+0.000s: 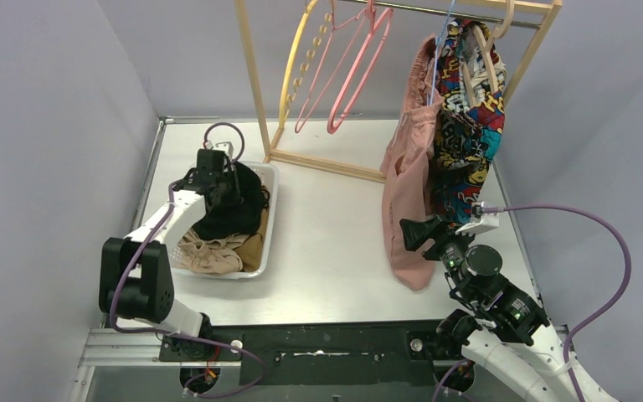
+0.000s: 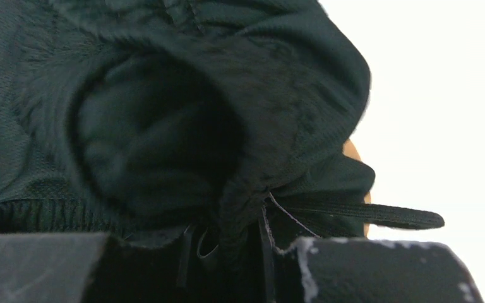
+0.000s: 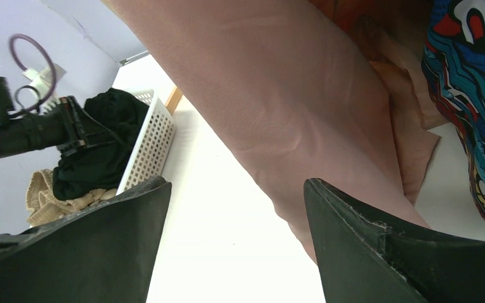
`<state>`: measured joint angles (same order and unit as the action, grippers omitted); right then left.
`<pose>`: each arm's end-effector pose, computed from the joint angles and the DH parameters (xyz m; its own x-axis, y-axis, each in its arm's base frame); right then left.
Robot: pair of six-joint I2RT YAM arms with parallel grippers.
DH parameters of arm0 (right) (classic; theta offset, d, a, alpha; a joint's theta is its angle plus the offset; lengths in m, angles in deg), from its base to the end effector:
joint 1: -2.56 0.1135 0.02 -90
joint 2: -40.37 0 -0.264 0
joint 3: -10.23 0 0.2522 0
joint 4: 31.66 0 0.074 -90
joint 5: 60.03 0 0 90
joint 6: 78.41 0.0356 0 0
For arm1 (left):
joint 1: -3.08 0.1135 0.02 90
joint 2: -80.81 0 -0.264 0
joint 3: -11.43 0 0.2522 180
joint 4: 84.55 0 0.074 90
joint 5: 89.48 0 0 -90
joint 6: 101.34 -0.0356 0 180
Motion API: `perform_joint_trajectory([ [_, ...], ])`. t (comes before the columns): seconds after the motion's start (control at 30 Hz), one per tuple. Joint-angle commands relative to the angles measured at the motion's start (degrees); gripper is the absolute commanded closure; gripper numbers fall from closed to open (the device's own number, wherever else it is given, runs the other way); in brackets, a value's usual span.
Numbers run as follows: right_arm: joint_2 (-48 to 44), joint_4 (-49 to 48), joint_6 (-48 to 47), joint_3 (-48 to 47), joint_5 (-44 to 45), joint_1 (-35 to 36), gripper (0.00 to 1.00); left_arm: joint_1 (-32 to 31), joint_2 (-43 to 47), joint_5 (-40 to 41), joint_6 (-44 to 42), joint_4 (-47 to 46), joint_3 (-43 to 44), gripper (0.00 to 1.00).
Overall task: Remove the shorts from the hanger
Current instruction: Place the shorts in the basket.
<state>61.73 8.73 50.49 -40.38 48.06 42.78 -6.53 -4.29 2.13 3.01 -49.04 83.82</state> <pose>0.0835 0.0561 0.3121 -0.3542 0.4822 -0.8013 -0.2040 0.7963 0.5694 0.3122 -0.0518 0.2393 -0.7491 -0.1244 -0.6507 -0.0384 0.9887 -0.1448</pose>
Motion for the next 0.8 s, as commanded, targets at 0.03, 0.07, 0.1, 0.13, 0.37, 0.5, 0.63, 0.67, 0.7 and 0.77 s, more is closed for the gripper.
perform_joint_trajectory([
  [0.03,0.24,-2.54,-0.73,-1.04,-0.51,0.37,0.21,1.53,-8.39,-2.08,7.92,-4.55,-5.24,1.00],
  [0.07,0.44,-2.21,-0.77,-1.38,-0.73,0.38,0.21,1.53,-8.19,-2.58,8.80,-5.48,-6.30,0.97],
  [0.1,0.70,-1.95,-0.82,-1.65,-1.03,0.38,0.21,1.59,-7.60,-2.55,9.22,-5.97,-6.86,0.92],
  [0.13,0.96,-1.71,-1.00,-1.99,-1.29,0.33,0.21,1.61,-6.45,-2.16,9.24,-5.84,-6.83,0.88],
  [0.37,4.06,0.54,-2.71,-5.59,-2.90,0.40,0.20,1.73,6.44,0.66,7.64,-1.37,-2.30,0.49],
  [0.5,5.47,0.20,-4.02,-7.44,-4.33,0.37,0.20,1.61,13.45,0.44,7.60,0.77,-0.65,0.34],
  [0.63,7.36,0.77,-5.70,-10.80,-7.03,0.38,0.20,1.08,19.30,-1.91,9.20,1.68,-1.04,0.28],
  [0.67,7.92,1.36,-6.05,-11.90,-7.06,0.40,0.21,0.82,20.80,-2.24,9.78,1.88,-1.43,0.19],
  [0.7,8.70,2.12,-6.61,-13.33,-6.48,0.45,0.21,0.67,22.04,-2.16,10.28,2.27,-1.76,0.18],
  [0.77,10.42,4.69,-6.98,-16.63,-4.22,0.38,0.21,0.51,24.41,-2.43,11.04,2.94,-2.02,0.17],
])
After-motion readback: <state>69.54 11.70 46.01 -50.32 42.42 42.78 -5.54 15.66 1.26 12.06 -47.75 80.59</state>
